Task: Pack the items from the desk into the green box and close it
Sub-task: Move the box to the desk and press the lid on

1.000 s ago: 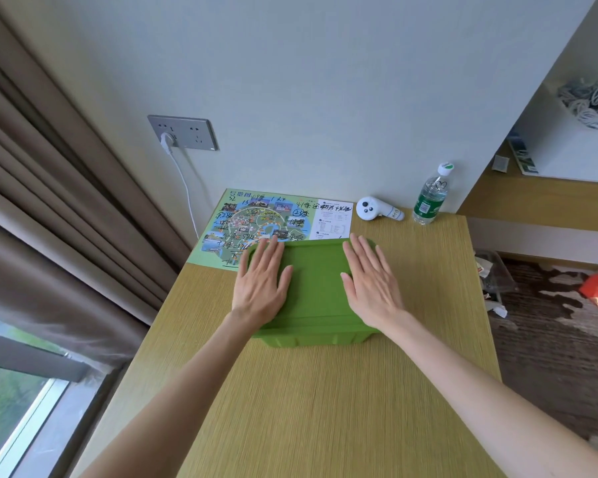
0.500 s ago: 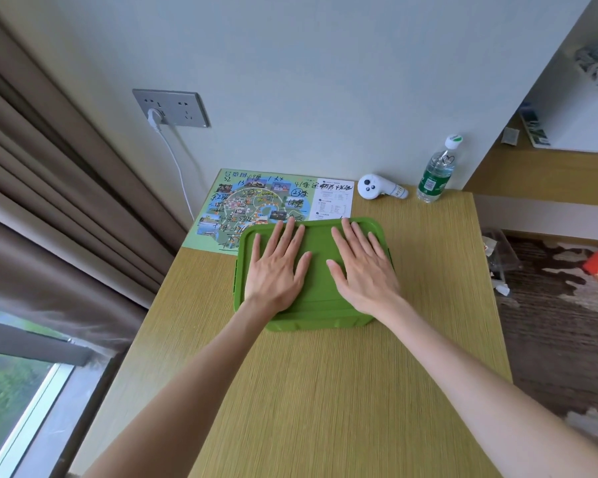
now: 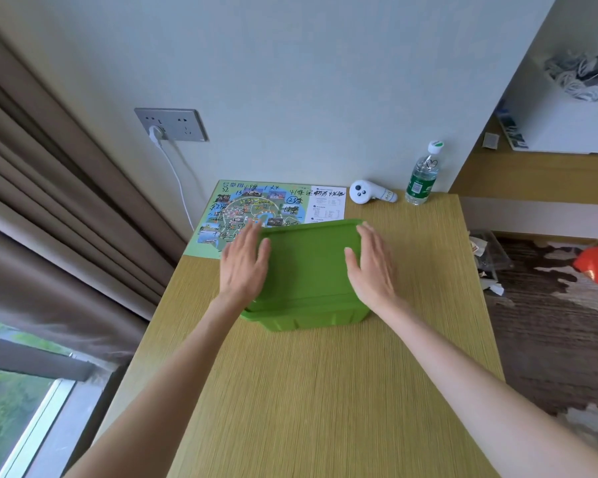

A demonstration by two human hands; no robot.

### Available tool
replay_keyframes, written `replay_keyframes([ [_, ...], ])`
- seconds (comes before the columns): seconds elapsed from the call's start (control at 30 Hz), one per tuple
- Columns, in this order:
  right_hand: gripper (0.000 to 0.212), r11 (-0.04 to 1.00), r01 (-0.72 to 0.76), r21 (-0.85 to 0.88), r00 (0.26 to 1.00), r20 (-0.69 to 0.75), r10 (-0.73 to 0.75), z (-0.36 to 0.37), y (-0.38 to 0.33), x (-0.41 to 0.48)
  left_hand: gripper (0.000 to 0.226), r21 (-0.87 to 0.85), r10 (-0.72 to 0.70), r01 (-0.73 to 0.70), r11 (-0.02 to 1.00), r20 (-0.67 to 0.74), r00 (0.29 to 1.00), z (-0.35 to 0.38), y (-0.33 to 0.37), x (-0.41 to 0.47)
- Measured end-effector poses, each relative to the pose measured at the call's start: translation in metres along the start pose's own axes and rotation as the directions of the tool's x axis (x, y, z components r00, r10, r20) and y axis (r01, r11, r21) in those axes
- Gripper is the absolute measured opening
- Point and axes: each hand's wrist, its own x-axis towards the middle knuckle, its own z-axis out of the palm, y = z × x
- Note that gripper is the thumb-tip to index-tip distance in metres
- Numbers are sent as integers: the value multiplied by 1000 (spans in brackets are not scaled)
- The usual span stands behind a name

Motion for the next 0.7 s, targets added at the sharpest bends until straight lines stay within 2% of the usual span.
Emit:
replay_keyframes([
  [0.07, 47, 988, -98, 117, 993, -56, 105, -4, 6, 1, 48, -116, -178, 168, 979, -75, 981, -4, -16, -11],
  [0.17, 46, 947, -262, 185, 964, 11, 265, -6, 13, 5, 50, -320, -378, 367, 873, 31, 925, -1, -31, -23],
  [0.27, 46, 882, -411, 230, 911, 145, 386, -3, 24, 6, 55, -394, -414, 420, 818, 105, 904, 6, -39, -31],
  [0.4, 50, 826, -493, 272, 867, 226, 444, -1, 37, 3, 62, -464, -482, 505, 728, 178, 858, 11, -47, -33],
  [0.53, 51, 789, -525, 321, 851, 194, 488, 3, 38, 1, 65, -454, -474, 521, 722, 224, 852, 11, -50, -29],
  [0.7, 49, 799, -510, 318, 860, 187, 475, 2, 35, -1, 59, -464, -454, 501, 731, 217, 864, 9, -47, -28],
])
